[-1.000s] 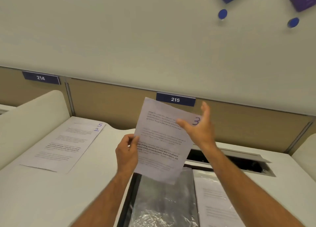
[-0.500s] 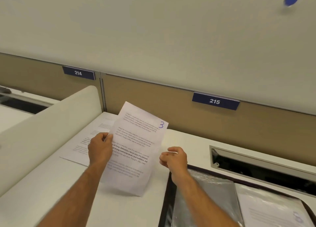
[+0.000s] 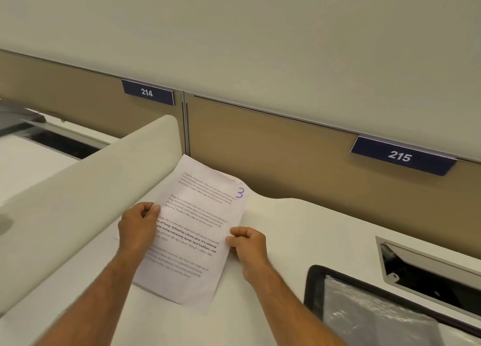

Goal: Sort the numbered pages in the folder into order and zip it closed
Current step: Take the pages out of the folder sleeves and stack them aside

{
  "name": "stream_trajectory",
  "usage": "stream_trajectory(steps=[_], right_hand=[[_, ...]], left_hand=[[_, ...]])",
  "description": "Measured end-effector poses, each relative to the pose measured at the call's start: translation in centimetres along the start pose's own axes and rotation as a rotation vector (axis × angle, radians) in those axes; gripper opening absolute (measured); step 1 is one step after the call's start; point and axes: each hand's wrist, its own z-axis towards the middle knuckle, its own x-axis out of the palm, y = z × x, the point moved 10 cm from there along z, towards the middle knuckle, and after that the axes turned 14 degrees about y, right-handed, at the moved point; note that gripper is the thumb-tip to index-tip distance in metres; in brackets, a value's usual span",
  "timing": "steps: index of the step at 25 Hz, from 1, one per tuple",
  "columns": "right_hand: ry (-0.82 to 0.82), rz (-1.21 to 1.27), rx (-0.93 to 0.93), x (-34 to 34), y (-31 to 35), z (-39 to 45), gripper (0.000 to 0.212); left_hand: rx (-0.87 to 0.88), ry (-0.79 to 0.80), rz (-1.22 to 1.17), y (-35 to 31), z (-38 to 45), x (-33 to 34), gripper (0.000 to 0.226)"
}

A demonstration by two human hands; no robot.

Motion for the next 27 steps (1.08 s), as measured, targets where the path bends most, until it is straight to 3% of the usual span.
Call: stream_trajectory(steps=[12,27], right_hand=[[0.059,-0.215,-0.074,5.4,0.6,3.8,0.024],[-0.007,-0.487,-0.128,6.3,0.3,5.9,0.024]], left_hand=[[-0.101,-0.012,0.397,2.2,6.2,-2.4,0.021],[-0.101,0.006,0.417,4.4,9.4,-1.2,0.031]])
